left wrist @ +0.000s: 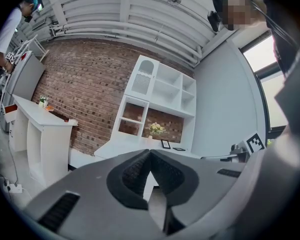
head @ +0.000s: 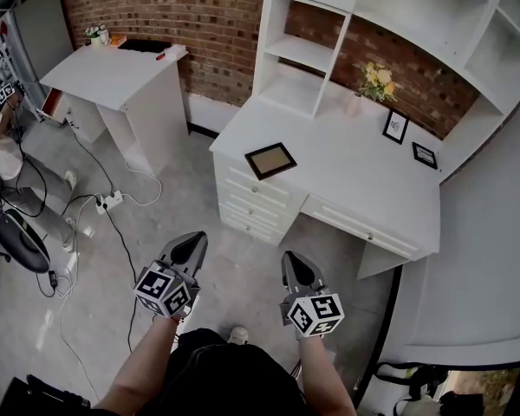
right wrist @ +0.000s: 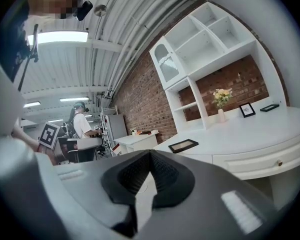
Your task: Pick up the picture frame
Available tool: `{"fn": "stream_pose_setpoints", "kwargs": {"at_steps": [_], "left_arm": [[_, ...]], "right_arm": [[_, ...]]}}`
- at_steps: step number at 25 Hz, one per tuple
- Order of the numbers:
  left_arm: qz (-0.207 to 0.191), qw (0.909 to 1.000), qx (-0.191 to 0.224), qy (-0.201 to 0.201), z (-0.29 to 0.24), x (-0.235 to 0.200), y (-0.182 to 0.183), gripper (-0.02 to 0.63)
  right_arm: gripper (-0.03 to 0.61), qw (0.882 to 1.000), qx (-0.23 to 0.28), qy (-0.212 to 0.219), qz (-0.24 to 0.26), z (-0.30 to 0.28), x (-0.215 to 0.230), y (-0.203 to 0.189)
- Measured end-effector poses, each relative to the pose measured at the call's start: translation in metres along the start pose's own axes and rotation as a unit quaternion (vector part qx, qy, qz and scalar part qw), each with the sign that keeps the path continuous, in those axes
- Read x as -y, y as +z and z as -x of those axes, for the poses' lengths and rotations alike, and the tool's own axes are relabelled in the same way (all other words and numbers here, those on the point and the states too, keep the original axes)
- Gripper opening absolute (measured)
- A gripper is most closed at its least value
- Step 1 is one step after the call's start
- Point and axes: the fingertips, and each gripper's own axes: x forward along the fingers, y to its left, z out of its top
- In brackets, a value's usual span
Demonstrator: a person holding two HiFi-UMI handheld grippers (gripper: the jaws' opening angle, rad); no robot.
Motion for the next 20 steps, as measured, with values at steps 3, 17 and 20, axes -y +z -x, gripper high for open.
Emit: {"fn": "stream_pose_setpoints", "kwargs": {"at_steps": [3, 17, 20], "left_arm": [[0.000, 1.0000, -0.002, 0.003, -0.005, 0.000, -0.003, -0.005], [0.004, 0.9996, -0.017, -0.021, -0.058, -0.013, -0.012, -0.005], [-0.003, 0.9993, -0.022, -0.029, -0.074, -0.027, -0.007, -0.005]], "right_arm": [[0.003, 1.000, -0.001, -0.003, -0.007, -0.004, 0.008, -0.001], [0.003, 1.000, -0.006, -0.024, -0.016, -0.040, 0.038, -0.003], [0.003, 0.999, -0.006, -0.032, -0.020, -0.061, 0.044, 0.001]]}}
